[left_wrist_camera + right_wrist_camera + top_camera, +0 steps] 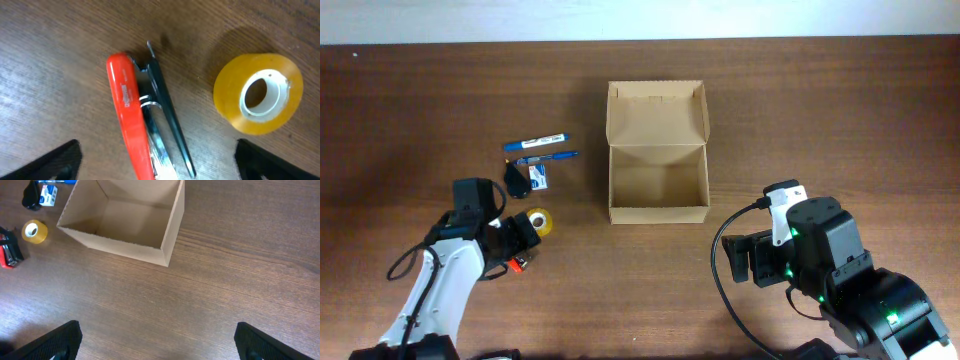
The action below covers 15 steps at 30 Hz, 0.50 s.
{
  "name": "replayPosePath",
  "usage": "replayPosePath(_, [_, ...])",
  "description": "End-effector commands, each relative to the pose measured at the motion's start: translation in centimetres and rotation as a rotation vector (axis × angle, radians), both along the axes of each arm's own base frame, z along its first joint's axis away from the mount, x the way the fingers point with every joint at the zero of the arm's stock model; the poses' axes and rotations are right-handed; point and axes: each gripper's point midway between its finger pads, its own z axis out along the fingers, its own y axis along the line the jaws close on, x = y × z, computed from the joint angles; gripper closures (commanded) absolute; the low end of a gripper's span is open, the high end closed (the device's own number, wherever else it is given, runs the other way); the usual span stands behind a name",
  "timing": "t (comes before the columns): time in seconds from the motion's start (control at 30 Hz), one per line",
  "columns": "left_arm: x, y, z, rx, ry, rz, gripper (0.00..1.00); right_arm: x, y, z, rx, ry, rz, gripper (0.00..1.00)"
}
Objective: Pack container
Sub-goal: 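Reach the left gripper down and grasp the red stapler, then carry the red stapler into the box and release it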
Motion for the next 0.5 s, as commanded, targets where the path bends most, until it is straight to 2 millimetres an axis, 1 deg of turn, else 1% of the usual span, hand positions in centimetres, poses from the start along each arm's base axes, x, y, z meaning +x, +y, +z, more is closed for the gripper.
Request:
replayPosePath(0.0, [-0.4, 0.1, -1.1, -0.009, 0.026, 0.017, 0.16, -0.1, -0.1, -0.2, -0.007, -0.002, -0.005, 0.01])
replayPosePath(0.17, [-0.3, 0.4, -2.9, -0.013, 0.065, 0.03, 0.16, -0.1, -0.1, -0.2, -0.007, -0.002, -0.005, 0.01])
replayPosePath(0.27, [-0.3, 0.3, -4.3, -0.053, 0.093, 0.044, 0.21, -0.1, -0.1, -0.2, -0.007, -0.002, -0.005, 0.01])
replayPosePath(0.4, [-0.1, 0.3, -4.5, -0.06, 0.087, 0.042, 0.36, -0.1, -0.1, -0.2, -0.007, -0.002, -0.005, 0.01])
replayPosePath(0.43, [-0.1, 0.3, -4.5, -0.06, 0.088, 0.042, 0.44, -0.1, -0.1, -0.2, -0.007, -0.002, -0.005, 0.01])
replayPosePath(0.47, [-0.1, 0.2, -4.5, -0.06, 0.088, 0.042, 0.48, -0.1, -0.1, -0.2, -0.007, -0.002, -0.005, 0.01])
